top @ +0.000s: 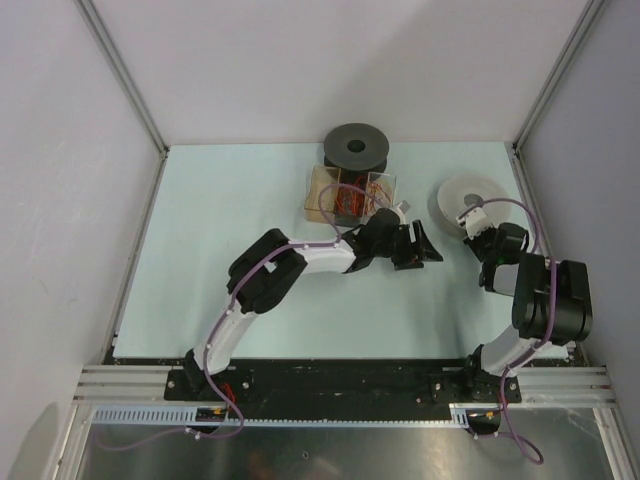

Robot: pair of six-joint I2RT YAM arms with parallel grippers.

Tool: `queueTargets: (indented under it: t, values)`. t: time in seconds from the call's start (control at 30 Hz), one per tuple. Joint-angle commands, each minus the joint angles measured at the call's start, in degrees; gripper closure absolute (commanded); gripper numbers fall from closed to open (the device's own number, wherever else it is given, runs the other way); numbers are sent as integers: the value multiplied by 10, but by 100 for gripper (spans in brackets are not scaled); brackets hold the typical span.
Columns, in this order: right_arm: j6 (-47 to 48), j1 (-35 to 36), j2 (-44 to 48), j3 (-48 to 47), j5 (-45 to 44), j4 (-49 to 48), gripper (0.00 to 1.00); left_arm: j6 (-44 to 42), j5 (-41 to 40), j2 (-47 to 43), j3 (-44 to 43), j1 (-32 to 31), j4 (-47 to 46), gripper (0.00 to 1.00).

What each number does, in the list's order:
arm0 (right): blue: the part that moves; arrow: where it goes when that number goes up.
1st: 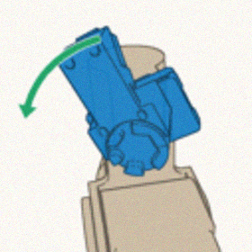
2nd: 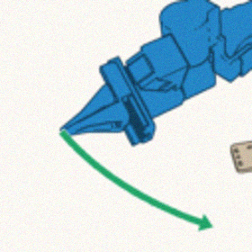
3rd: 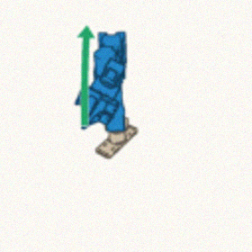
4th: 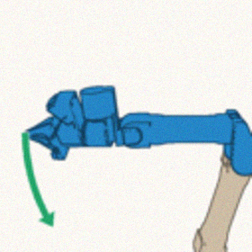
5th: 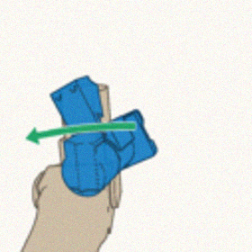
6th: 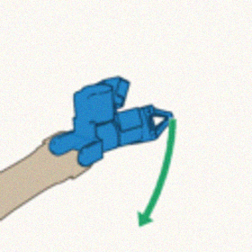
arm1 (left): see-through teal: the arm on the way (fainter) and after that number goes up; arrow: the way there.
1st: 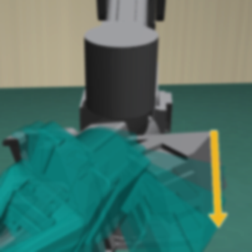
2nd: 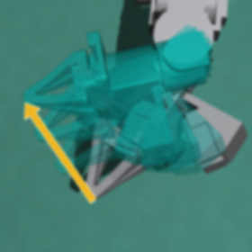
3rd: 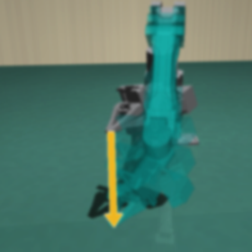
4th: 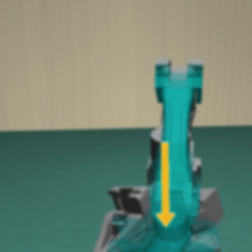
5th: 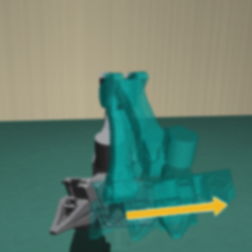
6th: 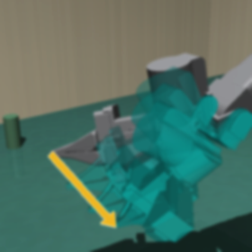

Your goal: Wrap the cables

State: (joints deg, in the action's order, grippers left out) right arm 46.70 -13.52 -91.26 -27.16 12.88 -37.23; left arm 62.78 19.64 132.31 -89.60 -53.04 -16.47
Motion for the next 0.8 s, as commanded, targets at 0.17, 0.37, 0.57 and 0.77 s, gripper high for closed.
queueTargets:
  t: [0.17, 0.37, 0.57, 0.77]
  values:
    - [-57, 50, -117, -144, -65, -72, 87, -69, 35, -148, 107, 31, -36, 25]
    - [-108, 83, -208, -252, -167, -85, 91, -112, 52, -205, 143, 52, -41, 25]
    - [-106, 95, -291, -329, -219, -115, 92, -165, 60, -243, 156, 60, -43, 25]
    - [-99, 105, -312, -365, -221, -113, 89, -198, 61, -279, 181, 71, -45, 24]
